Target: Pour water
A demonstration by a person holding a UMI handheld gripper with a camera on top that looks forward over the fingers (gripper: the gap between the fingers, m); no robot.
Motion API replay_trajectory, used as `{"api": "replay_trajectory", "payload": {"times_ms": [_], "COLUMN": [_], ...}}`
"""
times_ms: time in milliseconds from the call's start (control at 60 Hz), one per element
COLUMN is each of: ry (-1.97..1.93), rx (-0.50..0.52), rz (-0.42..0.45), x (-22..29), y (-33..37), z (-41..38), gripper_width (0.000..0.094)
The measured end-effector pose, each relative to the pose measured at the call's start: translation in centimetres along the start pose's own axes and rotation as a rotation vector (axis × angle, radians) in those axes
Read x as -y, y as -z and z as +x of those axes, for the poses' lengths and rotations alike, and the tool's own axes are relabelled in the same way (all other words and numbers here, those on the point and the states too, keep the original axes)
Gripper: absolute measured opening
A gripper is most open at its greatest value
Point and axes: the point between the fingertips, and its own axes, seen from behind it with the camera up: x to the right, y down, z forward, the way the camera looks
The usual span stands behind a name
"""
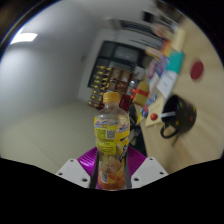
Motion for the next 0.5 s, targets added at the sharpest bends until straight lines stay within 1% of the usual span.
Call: {"api": "replay_trajectory", "payload": {"times_ms": [33,50,67,150,167,183,300,417,500], "ry": [-0.128,-0.192,-0.238,-0.447,-0.482,-0.501,-0.664,-0.792,-0.833], "rx": [0.021,0.011,0.032,0.053,0.049,0.058,0.067,0.044,0.057], "rz": [-0.007,-0.003,-0.013,-0.021,-0.020,-0.024,-0.050,-0.041,-0.027], "x": [0.3,-0.9,0.2,0.5,0.0,0.5,0.0,-0.5,-0.5], "y": [-0.2,-0.5,-1.2,-1.7,-1.2,-2.1,-1.8,-1.7,-1.7], "z": [0.0,-1.6,0.2,0.4,-0.9,0.9,0.9,1.9,2.0], "gripper_width": [0.0403,0.0405,0.0405,0.0405,0.0405,0.0406,0.0407,0.0403,0.0404]}}
